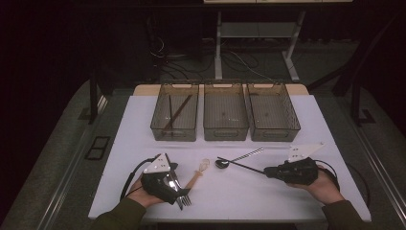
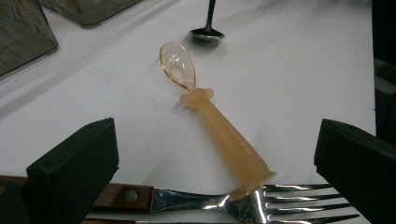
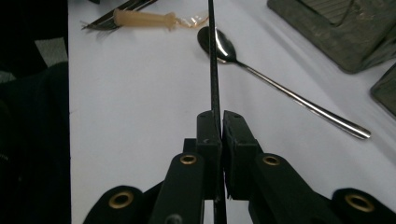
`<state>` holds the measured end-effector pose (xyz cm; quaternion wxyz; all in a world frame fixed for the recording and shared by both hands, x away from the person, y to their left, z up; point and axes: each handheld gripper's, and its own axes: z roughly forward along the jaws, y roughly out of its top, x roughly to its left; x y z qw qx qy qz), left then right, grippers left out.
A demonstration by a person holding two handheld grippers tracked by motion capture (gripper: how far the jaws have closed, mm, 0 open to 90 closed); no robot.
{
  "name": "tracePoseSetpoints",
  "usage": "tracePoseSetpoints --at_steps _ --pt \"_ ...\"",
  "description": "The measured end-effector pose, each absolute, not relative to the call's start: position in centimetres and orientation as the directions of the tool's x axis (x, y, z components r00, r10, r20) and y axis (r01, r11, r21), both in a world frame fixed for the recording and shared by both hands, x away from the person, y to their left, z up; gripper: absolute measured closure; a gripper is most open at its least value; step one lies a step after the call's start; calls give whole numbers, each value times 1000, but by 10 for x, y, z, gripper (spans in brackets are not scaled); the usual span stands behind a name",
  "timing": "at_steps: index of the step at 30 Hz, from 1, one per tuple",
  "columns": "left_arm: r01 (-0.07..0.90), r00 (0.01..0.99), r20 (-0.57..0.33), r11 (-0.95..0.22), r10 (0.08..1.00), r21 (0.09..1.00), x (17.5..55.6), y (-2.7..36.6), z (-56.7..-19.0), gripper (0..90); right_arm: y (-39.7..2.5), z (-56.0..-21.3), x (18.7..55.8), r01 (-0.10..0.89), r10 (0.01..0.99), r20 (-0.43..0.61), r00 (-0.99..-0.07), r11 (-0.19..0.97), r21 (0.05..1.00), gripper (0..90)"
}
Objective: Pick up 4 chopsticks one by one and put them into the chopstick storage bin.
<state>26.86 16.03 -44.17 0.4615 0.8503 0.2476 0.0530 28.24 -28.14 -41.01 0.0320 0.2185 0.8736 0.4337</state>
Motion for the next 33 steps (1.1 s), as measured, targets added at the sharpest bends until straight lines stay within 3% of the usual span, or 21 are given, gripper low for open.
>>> tracePoseSetpoints --at_steps 33 --pt "373 872 -141 -450 469 811 269 159 -442 0 -246 -384 313 396 538 113 -835 447 802 861"
